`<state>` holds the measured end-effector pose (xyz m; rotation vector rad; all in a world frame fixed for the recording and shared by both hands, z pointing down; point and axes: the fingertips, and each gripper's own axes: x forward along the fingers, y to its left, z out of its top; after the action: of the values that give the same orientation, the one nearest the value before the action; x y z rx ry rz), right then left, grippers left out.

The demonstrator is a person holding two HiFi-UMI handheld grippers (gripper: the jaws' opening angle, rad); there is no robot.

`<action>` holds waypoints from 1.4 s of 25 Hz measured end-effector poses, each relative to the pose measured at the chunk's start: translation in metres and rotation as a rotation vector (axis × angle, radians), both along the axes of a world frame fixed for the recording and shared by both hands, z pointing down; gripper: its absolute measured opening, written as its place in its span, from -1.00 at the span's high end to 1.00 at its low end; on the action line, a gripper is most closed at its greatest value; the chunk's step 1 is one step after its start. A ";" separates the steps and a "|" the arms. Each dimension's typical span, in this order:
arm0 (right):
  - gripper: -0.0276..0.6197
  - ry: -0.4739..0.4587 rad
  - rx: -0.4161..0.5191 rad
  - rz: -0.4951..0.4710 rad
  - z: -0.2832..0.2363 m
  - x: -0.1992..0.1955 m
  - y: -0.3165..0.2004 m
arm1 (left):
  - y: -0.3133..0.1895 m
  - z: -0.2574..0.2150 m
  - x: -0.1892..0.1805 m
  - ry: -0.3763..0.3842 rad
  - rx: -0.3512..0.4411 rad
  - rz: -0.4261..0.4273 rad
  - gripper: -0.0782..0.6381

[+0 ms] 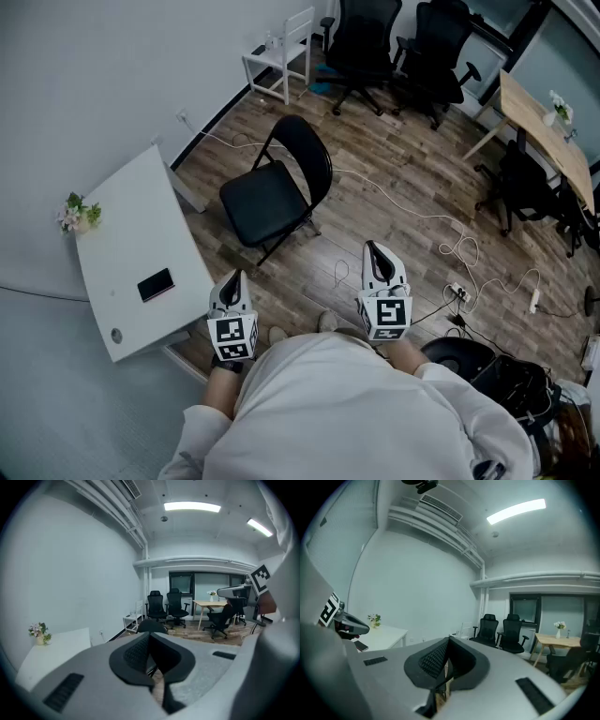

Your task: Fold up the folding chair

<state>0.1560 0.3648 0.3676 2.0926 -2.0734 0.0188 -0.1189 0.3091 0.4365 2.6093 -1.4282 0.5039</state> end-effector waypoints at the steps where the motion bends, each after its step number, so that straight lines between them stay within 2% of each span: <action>1: 0.87 0.000 0.000 0.000 -0.001 -0.001 0.001 | 0.001 -0.001 -0.001 0.000 -0.001 0.000 0.76; 13: 0.87 0.009 0.014 -0.003 -0.005 -0.006 0.005 | 0.009 -0.004 -0.004 0.011 0.001 0.014 0.75; 14: 0.86 0.011 0.019 0.004 -0.005 -0.004 0.005 | 0.008 -0.004 -0.003 0.017 0.002 0.017 0.74; 15: 0.86 0.011 0.023 0.007 -0.005 -0.001 0.005 | 0.008 -0.004 -0.002 0.024 0.001 0.019 0.64; 16: 0.74 0.007 0.023 0.005 -0.005 0.001 0.006 | 0.008 -0.004 -0.001 0.032 -0.003 0.022 0.34; 17: 0.39 -0.002 0.023 0.000 -0.005 0.003 0.006 | 0.008 -0.005 0.000 0.042 -0.007 0.023 0.17; 18: 0.17 -0.012 0.025 -0.003 -0.005 0.006 0.006 | 0.007 -0.005 0.000 0.049 -0.011 0.021 0.01; 20: -0.14 -0.017 0.034 0.005 -0.006 0.012 0.008 | 0.007 -0.005 0.000 0.055 -0.019 0.016 -0.12; 27: -0.18 -0.017 0.027 0.008 0.003 0.027 0.001 | -0.010 0.003 0.003 0.054 -0.040 -0.009 -0.14; 35: -0.18 -0.032 0.006 -0.027 0.018 0.066 0.003 | -0.003 0.006 0.034 0.034 -0.047 -0.055 -0.14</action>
<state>0.2218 0.3676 0.3852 2.0815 -2.1220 0.0424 -0.0847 0.3056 0.4429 2.5226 -1.4556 0.4787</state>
